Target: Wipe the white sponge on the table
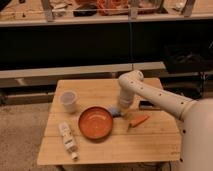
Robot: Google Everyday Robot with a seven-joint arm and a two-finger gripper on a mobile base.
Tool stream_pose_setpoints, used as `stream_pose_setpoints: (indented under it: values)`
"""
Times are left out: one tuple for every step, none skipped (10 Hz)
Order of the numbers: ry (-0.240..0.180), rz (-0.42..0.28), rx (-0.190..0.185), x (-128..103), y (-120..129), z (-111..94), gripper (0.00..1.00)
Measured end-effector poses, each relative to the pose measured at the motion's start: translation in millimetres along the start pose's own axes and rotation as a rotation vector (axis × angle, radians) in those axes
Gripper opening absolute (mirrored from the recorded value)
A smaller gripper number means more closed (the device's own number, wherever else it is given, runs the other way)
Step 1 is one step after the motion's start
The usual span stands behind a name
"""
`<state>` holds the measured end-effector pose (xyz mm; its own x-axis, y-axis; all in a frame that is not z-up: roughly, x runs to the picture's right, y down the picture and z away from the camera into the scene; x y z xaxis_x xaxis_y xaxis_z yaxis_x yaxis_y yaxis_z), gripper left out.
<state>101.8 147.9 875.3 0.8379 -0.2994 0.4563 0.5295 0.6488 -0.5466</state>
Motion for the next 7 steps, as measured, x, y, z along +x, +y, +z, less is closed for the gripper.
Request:
stream_pose_setpoints:
  values:
    - [-0.005,0.005,0.001,-1,1,0,0.00]
    - [-0.010,0.012,-0.002,0,5,-1,0.00]
    - [-0.014,0.015,-0.003,0,8,-2,0.00]
    - [-0.017,0.024,-0.004,0,11,-2,0.00]
    - [-0.023,0.035,-0.003,-1,12,-2,0.00]
    - [-0.028,0.042,-0.002,-2,13,-3,0.00]
    - [-0.031,0.049,0.000,-1,15,-3,0.00]
